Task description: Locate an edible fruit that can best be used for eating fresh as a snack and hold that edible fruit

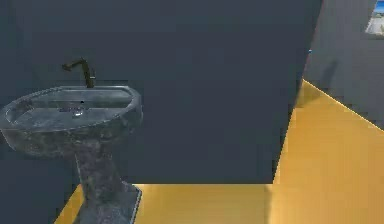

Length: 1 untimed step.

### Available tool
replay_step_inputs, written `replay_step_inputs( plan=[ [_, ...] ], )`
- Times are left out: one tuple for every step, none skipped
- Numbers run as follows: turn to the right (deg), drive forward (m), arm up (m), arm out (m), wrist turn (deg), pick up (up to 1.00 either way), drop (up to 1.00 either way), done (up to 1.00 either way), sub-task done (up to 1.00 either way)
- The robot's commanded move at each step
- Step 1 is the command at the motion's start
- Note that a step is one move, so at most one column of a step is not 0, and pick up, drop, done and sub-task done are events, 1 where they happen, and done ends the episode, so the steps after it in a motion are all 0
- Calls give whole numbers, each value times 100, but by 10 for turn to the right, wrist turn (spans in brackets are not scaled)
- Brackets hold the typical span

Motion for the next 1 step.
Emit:
replay_step_inputs(
  plan=[
    [-450,0,0,0,0,0,0,0,0]
  ],
)
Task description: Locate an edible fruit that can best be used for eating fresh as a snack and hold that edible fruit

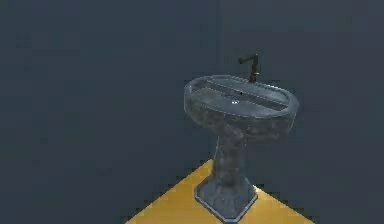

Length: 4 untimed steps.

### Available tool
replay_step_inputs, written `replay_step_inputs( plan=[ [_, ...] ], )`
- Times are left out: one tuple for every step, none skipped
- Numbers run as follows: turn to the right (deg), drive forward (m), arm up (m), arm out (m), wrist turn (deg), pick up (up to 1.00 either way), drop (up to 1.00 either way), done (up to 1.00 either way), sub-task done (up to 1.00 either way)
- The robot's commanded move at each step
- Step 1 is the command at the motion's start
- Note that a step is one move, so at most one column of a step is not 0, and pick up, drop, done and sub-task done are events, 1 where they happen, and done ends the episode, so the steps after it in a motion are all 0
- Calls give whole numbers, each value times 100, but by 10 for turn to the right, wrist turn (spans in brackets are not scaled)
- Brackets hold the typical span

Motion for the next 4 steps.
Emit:
replay_step_inputs(
  plan=[
    [-450,0,0,0,0,0,0,0,0],
    [-450,0,0,0,0,0,0,0,0],
    [-390,0,0,0,0,0,0,0,0],
    [0,100,0,0,0,0,0,0,0]
  ],
)
